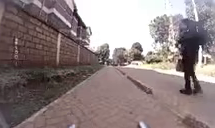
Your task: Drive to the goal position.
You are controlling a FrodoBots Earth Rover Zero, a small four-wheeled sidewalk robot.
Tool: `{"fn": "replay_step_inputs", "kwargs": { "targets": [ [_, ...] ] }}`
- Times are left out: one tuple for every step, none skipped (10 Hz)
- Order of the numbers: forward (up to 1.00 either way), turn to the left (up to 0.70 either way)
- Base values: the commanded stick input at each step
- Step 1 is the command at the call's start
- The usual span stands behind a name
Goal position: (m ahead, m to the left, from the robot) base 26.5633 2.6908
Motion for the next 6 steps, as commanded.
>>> {"fn": "replay_step_inputs", "kwargs": {
  "targets": [
    [1.00,0.00],
    [1.00,0.00],
    [1.00,0.00],
    [1.00,0.00],
    [1.00,0.00],
    [1.00,0.00]
  ]
}}
